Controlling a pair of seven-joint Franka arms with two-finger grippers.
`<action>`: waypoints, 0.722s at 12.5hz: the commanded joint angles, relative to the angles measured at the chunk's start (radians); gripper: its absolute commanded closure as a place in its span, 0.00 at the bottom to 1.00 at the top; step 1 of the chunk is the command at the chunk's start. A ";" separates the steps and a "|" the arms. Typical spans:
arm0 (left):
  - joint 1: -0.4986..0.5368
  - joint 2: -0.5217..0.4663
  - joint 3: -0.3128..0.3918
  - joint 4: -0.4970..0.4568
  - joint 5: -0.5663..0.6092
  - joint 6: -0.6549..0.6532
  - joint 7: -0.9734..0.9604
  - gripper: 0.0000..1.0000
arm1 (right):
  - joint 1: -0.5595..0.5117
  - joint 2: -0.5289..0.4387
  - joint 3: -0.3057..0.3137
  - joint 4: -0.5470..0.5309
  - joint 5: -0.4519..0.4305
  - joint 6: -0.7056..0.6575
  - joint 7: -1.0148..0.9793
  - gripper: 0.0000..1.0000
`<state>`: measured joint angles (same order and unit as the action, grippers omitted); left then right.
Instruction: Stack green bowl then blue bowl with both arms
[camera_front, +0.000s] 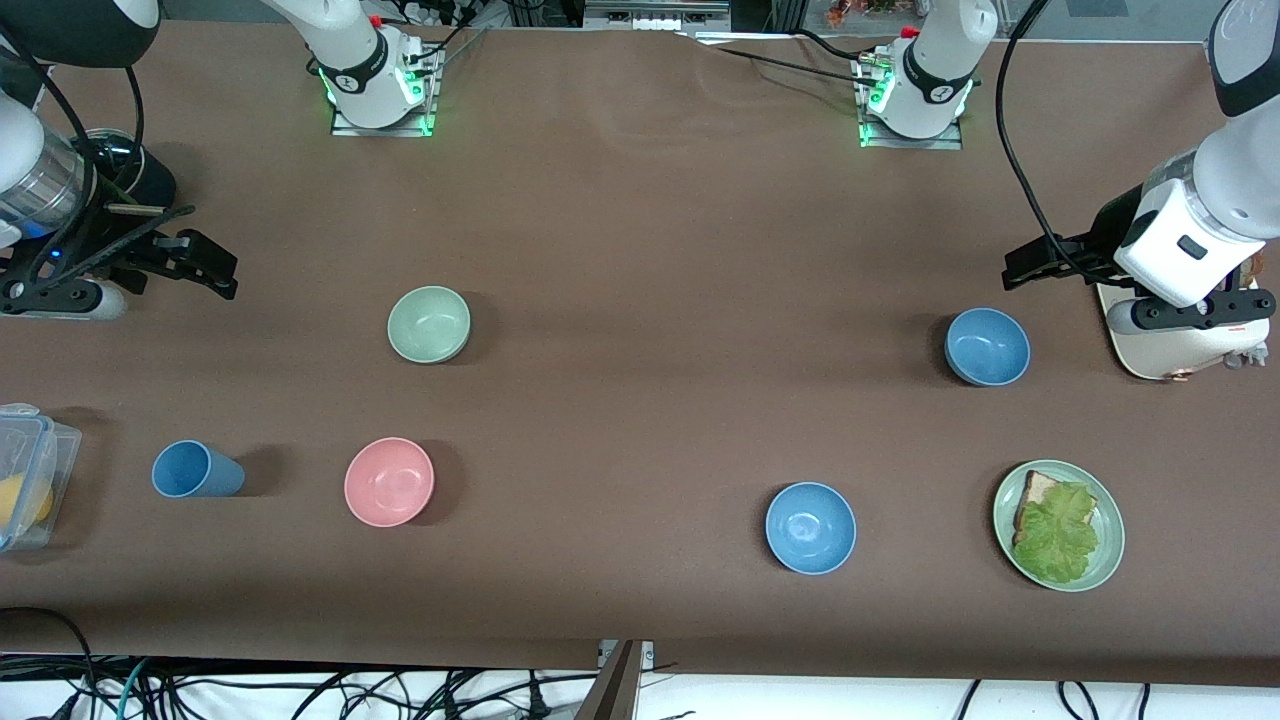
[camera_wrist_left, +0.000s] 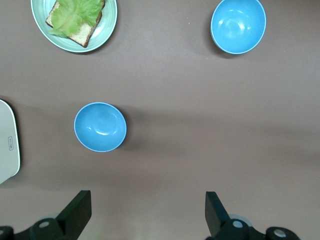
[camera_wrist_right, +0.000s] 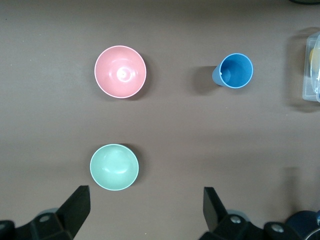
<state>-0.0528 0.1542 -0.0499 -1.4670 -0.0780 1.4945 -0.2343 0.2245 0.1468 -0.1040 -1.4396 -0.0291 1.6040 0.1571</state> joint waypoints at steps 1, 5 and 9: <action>-0.004 0.019 0.004 0.034 -0.002 -0.016 -0.014 0.00 | -0.004 -0.009 0.006 -0.007 0.018 0.001 0.013 0.00; -0.006 0.022 0.002 0.034 -0.003 -0.016 -0.014 0.00 | -0.007 -0.009 0.004 -0.007 0.064 0.001 0.013 0.00; -0.006 0.021 0.002 0.034 -0.003 -0.016 -0.014 0.00 | -0.005 -0.009 0.004 -0.007 0.066 -0.001 0.022 0.00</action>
<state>-0.0528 0.1603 -0.0495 -1.4668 -0.0781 1.4945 -0.2343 0.2245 0.1474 -0.1038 -1.4396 0.0228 1.6040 0.1587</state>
